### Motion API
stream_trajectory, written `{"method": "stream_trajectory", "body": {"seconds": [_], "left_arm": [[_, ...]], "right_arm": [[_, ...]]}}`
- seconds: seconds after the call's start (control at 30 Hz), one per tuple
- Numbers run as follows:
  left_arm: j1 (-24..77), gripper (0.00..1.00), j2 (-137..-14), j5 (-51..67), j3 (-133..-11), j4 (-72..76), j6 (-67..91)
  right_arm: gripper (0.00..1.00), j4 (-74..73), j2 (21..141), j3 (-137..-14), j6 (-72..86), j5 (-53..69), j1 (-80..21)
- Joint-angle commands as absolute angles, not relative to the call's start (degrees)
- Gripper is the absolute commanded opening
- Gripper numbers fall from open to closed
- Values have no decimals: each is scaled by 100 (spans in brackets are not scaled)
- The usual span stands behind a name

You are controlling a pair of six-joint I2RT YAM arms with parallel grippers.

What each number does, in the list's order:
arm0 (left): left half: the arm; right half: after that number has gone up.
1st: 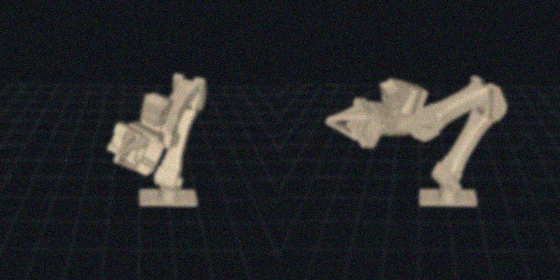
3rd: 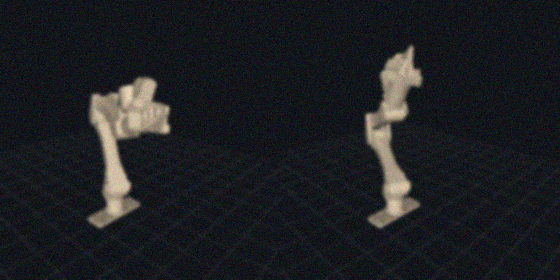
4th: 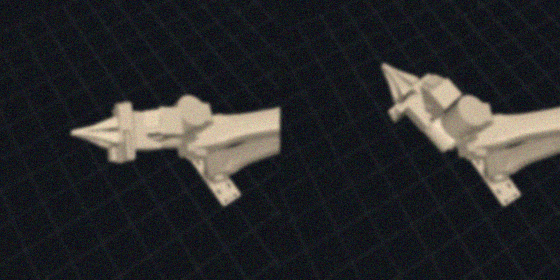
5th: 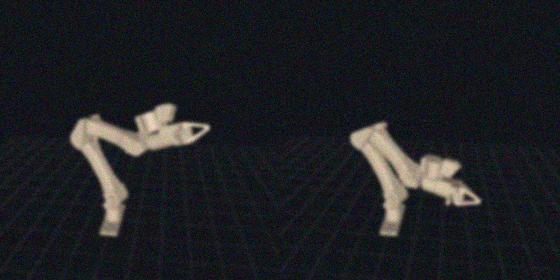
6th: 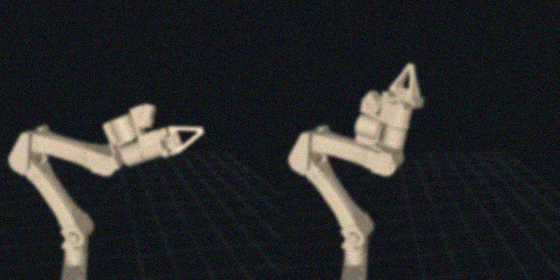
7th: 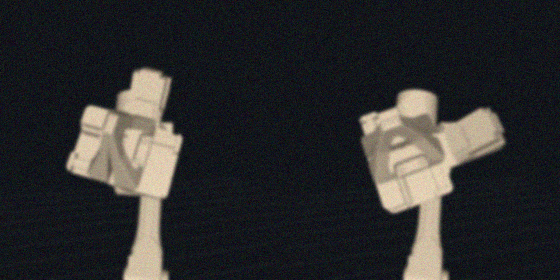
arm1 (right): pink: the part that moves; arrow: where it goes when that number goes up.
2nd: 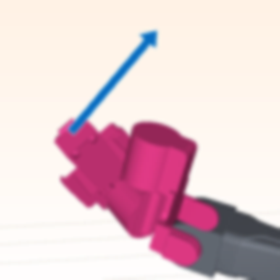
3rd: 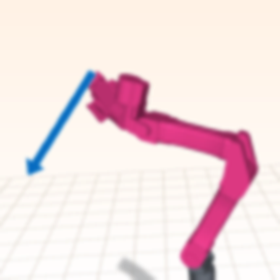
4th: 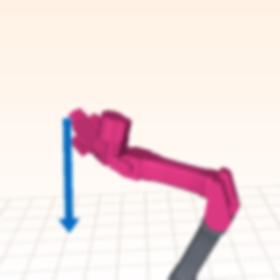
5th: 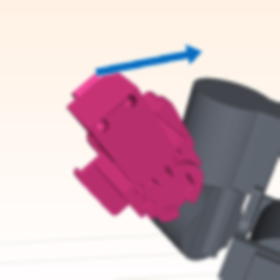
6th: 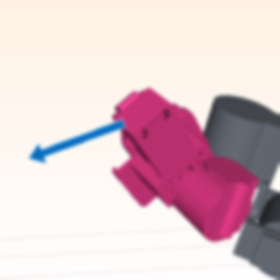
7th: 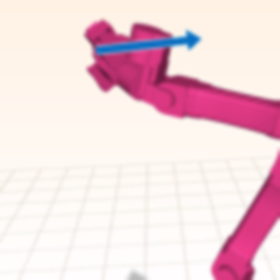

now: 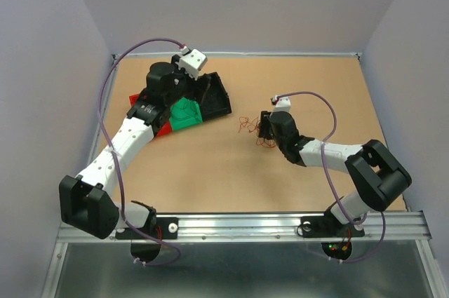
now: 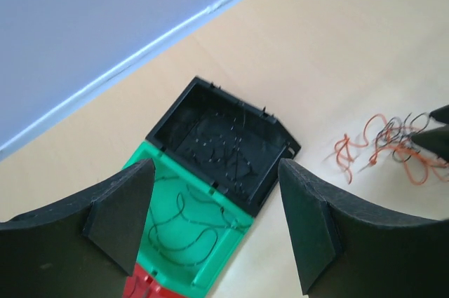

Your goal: Untangle the cables

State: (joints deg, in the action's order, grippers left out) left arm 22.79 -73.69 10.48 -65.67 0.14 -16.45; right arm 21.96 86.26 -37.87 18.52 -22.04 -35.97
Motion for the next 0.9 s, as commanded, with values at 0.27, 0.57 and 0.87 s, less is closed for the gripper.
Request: {"method": "stream_trajectory", "body": {"seconds": [0.27,0.57,0.87], "left_arm": [[3004,80,-8358,1591,-6891,1642,-1133],[3498,82,-9438,2064,-7531,1574,-1397],[3744,82,-11074,2479,-8710,1055,-1652]], "right_arm": [[24,3023,8886,-3867,1609,-2329,-3551],[39,3208,8185,-3306,1836,-2881,-3559],[44,2813,6214,-1907,2953,-4122,-3533]]}}
